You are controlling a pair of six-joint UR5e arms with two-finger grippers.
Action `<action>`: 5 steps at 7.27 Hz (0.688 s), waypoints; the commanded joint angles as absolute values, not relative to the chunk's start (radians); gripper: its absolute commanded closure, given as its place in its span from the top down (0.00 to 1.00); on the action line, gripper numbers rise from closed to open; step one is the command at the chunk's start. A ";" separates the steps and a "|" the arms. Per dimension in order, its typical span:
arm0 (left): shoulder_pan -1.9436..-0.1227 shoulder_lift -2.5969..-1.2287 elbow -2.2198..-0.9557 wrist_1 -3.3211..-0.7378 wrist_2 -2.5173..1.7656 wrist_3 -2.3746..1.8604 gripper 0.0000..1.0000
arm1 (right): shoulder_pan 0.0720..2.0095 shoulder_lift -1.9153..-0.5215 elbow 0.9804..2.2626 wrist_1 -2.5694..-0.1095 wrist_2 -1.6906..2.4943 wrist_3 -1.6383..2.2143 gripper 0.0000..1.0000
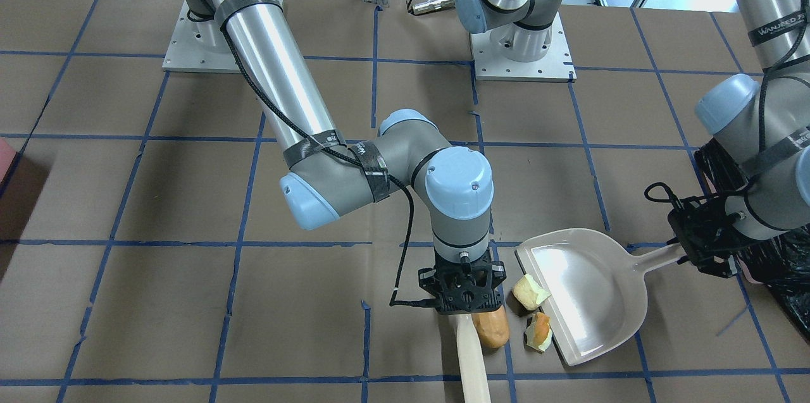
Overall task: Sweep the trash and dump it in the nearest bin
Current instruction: 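Sweep the potato and scraps into the dustpan with the right-held brush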
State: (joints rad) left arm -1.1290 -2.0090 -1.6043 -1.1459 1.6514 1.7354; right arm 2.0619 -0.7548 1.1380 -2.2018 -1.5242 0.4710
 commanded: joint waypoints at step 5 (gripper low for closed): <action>-1.129 -2.010 -1.600 -1.146 1.646 1.733 0.01 | 2.078 -0.885 1.293 -2.114 -1.522 0.481 0.10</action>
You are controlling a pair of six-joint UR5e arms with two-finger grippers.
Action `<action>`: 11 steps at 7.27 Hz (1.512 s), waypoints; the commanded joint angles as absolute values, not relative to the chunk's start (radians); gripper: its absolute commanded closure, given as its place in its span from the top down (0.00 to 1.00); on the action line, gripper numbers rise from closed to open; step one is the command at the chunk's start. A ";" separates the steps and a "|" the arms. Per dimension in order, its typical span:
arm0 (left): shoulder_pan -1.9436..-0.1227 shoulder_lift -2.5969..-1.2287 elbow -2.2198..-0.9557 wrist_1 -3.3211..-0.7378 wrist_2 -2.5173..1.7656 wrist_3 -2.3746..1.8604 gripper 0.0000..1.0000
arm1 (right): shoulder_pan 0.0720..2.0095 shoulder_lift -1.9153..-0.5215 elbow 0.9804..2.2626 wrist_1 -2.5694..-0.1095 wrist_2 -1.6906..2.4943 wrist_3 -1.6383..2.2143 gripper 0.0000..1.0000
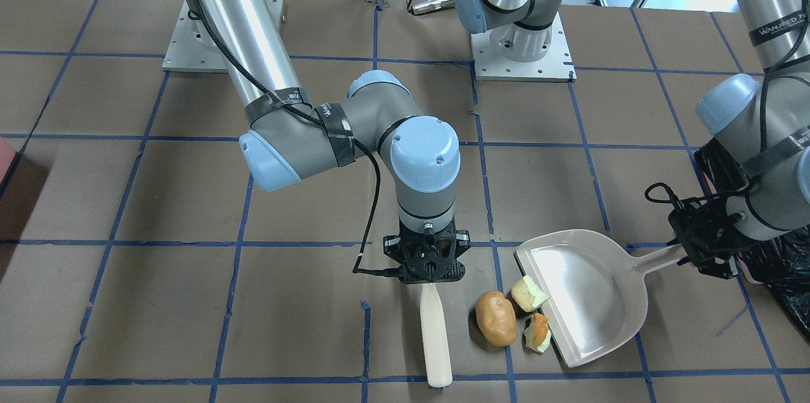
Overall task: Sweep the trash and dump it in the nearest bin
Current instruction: 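Sweep the potato and scraps into the dustpan with the right-held brush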
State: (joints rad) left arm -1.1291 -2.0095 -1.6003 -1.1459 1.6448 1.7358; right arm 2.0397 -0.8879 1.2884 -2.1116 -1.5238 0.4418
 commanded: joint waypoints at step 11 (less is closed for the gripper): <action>-1.126 -2.010 -1.605 -1.149 1.610 1.723 0.01 | 2.378 -0.725 0.939 -1.976 -1.574 0.910 0.11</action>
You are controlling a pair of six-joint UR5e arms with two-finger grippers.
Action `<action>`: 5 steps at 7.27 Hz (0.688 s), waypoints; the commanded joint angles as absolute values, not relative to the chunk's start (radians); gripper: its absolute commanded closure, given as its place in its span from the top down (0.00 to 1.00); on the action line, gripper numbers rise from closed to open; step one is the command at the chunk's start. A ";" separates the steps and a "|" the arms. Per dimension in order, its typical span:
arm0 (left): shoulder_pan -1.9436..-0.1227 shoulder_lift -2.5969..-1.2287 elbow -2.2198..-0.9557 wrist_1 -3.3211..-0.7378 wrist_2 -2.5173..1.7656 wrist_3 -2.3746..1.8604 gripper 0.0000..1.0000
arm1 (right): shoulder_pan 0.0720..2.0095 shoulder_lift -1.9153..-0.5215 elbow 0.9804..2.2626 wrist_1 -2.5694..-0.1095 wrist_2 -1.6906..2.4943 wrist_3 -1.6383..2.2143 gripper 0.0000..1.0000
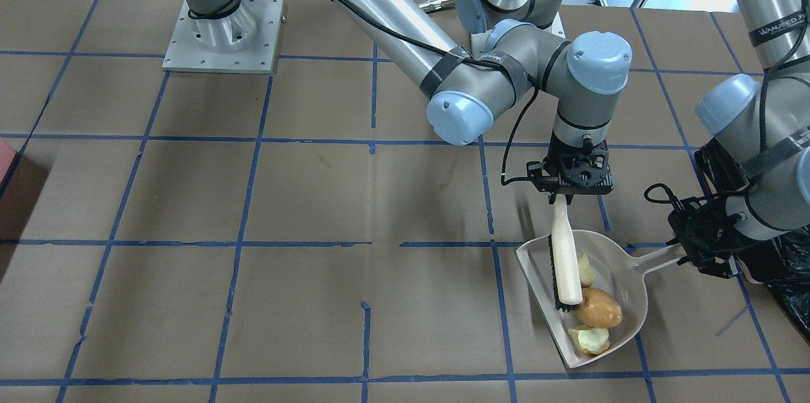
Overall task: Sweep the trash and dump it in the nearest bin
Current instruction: 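Sweep the potato and scraps into the dustpan with the right-held brush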
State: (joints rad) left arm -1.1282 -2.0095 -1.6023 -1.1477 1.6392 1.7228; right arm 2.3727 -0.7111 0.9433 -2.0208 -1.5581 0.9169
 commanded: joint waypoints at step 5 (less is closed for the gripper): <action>-1.095 -2.028 -1.620 -1.149 1.445 1.707 0.01 | 2.304 -0.781 0.962 -1.896 -1.600 0.744 0.11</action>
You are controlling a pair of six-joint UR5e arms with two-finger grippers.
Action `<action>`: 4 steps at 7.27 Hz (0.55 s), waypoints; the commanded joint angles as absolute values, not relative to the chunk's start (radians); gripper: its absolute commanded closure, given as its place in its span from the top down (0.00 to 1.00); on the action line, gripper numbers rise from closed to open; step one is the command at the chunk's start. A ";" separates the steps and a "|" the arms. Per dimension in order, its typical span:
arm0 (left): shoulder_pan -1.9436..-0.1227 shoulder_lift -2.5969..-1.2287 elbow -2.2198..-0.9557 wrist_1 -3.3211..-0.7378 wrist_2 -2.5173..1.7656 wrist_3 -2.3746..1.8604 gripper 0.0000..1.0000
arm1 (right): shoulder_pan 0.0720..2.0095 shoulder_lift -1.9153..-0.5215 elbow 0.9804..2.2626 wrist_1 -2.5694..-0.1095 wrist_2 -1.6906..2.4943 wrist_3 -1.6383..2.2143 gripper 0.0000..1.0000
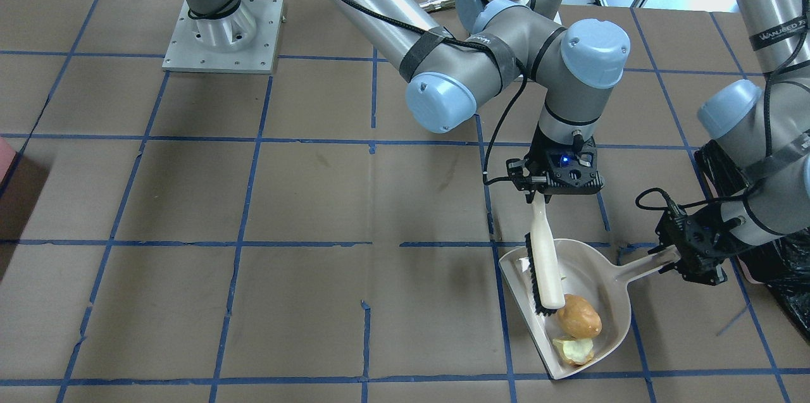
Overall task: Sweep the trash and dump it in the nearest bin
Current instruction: 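Sweep the potato and scraps into the dustpan with the right-held brush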
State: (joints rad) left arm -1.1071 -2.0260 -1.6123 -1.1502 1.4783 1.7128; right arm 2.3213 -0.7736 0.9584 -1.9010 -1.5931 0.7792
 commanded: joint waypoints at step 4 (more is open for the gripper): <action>-1.072 -2.023 -1.625 -1.149 1.411 1.684 0.00 | 2.168 -0.900 1.060 -1.850 -1.611 0.602 0.11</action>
State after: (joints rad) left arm -1.0760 -2.0268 -1.6248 -1.1501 1.4141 1.6937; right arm 2.2165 -0.8606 1.0175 -1.8556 -1.6069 0.6403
